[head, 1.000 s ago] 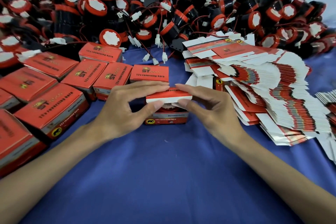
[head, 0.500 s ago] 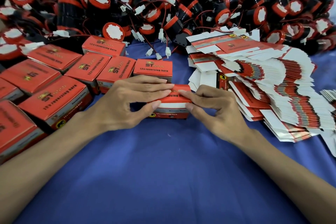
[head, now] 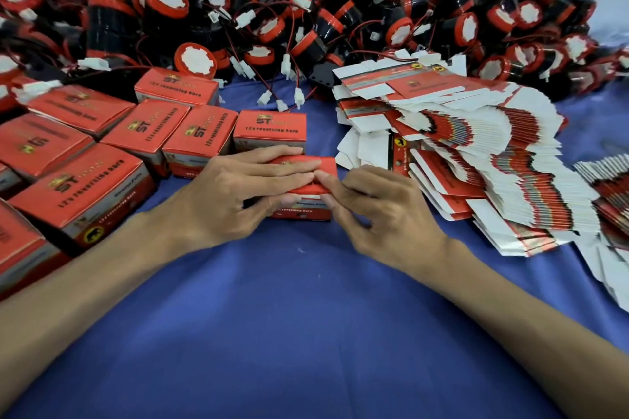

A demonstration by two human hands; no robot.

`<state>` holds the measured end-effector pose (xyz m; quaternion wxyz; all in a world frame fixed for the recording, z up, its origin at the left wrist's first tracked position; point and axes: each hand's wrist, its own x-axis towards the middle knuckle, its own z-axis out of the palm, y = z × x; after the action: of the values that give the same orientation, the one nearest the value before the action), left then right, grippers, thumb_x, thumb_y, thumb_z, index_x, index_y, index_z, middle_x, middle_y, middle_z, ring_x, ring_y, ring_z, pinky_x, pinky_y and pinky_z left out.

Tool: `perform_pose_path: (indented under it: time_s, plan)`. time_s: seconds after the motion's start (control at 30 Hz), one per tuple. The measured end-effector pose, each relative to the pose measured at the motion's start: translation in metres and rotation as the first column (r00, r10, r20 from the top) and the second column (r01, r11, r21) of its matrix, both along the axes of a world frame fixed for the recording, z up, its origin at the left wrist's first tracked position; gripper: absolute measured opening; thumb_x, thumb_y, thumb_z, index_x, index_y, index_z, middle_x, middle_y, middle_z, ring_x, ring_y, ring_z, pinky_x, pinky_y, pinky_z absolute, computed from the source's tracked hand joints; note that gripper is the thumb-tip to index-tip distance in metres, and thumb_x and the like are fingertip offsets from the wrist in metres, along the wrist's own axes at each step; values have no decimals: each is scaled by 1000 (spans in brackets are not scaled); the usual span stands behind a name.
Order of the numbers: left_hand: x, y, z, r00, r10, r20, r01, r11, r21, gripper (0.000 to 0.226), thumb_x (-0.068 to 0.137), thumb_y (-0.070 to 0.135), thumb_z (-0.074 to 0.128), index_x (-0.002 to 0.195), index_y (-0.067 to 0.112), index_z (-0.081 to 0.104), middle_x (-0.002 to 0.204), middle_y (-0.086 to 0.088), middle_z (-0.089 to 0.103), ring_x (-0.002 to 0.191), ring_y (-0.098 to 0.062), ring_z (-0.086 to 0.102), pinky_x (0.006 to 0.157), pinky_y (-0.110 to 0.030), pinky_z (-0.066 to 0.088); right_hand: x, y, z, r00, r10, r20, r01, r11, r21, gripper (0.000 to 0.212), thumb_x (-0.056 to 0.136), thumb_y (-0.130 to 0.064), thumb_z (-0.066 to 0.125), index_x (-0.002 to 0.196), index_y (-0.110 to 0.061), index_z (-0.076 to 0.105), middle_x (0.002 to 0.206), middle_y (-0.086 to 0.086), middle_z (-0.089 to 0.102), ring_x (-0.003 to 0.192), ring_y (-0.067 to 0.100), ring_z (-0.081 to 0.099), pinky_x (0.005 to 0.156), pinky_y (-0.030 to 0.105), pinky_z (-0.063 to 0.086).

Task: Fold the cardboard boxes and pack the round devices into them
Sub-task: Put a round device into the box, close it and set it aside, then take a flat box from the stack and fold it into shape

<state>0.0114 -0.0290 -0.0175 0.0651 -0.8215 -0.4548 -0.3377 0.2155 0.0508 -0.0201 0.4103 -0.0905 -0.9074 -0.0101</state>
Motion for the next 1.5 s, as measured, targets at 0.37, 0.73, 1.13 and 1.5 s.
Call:
perform_pose_path:
  time_s: [0.37,0.73,1.13,1.5]
  plan:
    - [6,-7,7,938,204,-280,-159,971,177,40,93,32,57,116,2,68,121,-9,66,109,-30,65,87,-45,56,-5,15,17,995,76,60,-75,997,-22,31,92,-12,61,65,-1,70,53,4,46,43,20,40,41,31,37]
    - [28,-19,15,866,256,-429,-243,966,87,49,76,-1,63,125,5,64,137,-20,53,129,-35,50,103,-53,43,-65,131,51,476,-686,551,796,602,62,47,98,-40,40,125,-6,55,132,19,52,125,34,46,103,47,32]
    - [4,-19,29,805,432,-407,-471,882,5,63,43,-15,75,100,12,77,112,-6,71,99,-24,70,47,-29,52,-49,103,49,543,-721,431,659,684,314,17,87,3,48,98,-4,59,97,16,62,91,39,60,59,32,26]
    - [56,-33,18,876,196,441,-97,967,-236,32,88,32,51,114,20,65,113,8,68,92,-1,67,75,-11,51,-20,36,78,911,-128,-391,256,920,296,30,87,22,50,112,12,63,83,21,66,70,31,60,64,34,50]
